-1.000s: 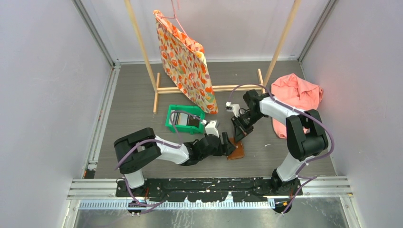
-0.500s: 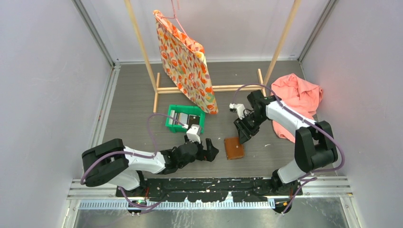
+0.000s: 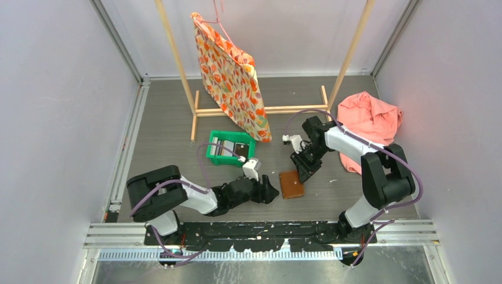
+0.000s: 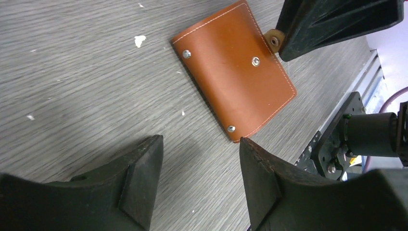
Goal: Put the credit cards into the card holder
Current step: Close the card holder at the center of the board.
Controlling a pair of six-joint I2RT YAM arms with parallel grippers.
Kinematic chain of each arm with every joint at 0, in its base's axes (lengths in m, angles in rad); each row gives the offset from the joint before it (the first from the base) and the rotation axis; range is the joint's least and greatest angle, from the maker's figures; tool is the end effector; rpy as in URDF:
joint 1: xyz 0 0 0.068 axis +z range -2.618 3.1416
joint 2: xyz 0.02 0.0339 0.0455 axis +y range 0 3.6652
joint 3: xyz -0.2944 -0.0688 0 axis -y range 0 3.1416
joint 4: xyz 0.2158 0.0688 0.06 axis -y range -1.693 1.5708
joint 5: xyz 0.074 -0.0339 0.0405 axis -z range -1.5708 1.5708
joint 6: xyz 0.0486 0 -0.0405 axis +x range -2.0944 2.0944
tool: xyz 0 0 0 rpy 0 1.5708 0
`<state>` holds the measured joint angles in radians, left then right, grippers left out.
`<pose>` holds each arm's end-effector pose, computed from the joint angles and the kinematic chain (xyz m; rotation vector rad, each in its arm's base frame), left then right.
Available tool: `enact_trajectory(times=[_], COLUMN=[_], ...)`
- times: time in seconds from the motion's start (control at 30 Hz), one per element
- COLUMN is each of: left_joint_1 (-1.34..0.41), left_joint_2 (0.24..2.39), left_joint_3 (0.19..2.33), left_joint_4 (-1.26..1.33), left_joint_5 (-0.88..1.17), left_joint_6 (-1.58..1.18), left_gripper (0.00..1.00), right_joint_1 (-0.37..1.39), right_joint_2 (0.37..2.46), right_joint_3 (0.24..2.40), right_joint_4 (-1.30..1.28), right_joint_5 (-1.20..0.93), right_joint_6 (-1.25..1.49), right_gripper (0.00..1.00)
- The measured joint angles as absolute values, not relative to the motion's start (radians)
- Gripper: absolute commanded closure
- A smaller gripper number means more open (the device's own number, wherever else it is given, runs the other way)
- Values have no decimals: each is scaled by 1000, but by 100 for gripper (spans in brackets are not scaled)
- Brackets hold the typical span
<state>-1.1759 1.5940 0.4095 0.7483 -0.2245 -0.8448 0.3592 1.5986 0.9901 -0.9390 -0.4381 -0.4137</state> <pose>0.1153 -0.2485 0.1792 0.2026 2.1525 -1.0346 0.2196 0.1045 0.2157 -1.1504 2.8064 0.6740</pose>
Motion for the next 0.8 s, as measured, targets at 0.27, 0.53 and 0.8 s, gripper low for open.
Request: enact_trajectory(times=[0.27, 0.53, 0.8], left_joint_1=[-1176, -1194, -1251], left_joint_2=[1658, 1674, 1683], left_joint_3=[426, 463, 611], left_joint_4=[827, 792, 543], left_joint_5=[-191, -202, -333], left_joint_6=[-887, -915, -999], left_gripper=[42, 42, 38], right_joint_1=[359, 358, 358], right_joint_2=[1602, 1601, 1559], right_joint_3=[991, 998, 1009], right_joint_4=[-937, -939, -931], right_joint_5=[-439, -445, -495], right_joint_6=[-404, -408, -438], right_gripper=[96, 99, 99])
